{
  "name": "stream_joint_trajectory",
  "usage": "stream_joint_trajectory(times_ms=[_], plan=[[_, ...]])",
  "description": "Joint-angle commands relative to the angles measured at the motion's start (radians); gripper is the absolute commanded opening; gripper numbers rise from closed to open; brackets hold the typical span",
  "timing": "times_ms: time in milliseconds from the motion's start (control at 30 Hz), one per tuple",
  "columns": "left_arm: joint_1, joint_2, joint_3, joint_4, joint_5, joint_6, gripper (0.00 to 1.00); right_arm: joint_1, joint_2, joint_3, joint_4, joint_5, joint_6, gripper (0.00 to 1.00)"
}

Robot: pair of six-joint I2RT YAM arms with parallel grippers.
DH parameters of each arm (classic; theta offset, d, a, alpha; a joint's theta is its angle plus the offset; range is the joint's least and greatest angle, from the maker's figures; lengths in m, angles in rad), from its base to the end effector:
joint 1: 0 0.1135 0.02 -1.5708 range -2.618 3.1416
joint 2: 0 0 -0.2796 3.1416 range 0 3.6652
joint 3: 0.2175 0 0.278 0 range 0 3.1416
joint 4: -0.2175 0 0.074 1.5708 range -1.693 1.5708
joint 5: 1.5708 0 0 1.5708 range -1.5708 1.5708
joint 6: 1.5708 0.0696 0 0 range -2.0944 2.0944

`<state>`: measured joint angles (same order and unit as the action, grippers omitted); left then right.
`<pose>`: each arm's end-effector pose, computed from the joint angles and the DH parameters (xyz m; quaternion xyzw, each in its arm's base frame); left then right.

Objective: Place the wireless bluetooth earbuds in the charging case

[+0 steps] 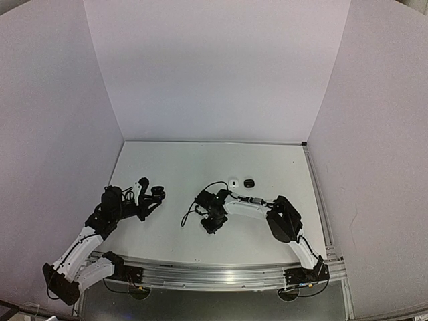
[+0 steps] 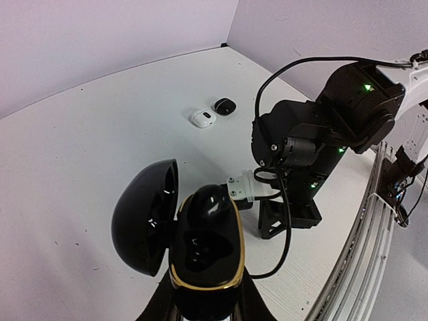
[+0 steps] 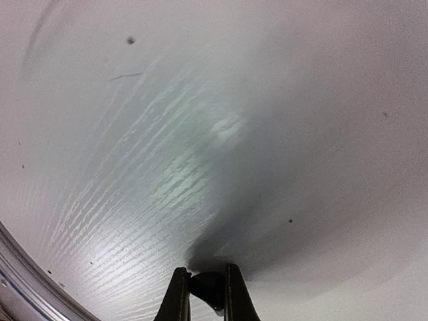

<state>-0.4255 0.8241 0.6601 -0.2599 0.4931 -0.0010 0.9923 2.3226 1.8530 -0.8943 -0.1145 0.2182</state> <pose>0.1968 -0.1254 0.2779 0.3011 0.7685 -0.3117 0.4708 0.2720 0.4310 0.1083 -0.3803 0.9173 0.1055 0.0524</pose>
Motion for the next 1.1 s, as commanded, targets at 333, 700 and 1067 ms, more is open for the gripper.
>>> stream_joint_trajectory(times_ms=[333,700,1067], plan=[[0.004,-0.036,-0.019,0.08,-0.014,-0.001,0.0,-0.015,0.023,0.029,-0.114,0.238,0.489,0.52],[0.004,-0.042,-0.029,0.091,-0.002,-0.001,0.0,0.008,-0.063,0.16,-0.204,0.301,0.4,0.52],[0.004,-0.041,-0.032,0.099,-0.003,-0.001,0.0,0.101,0.138,0.448,-0.506,0.501,0.465,0.47]])
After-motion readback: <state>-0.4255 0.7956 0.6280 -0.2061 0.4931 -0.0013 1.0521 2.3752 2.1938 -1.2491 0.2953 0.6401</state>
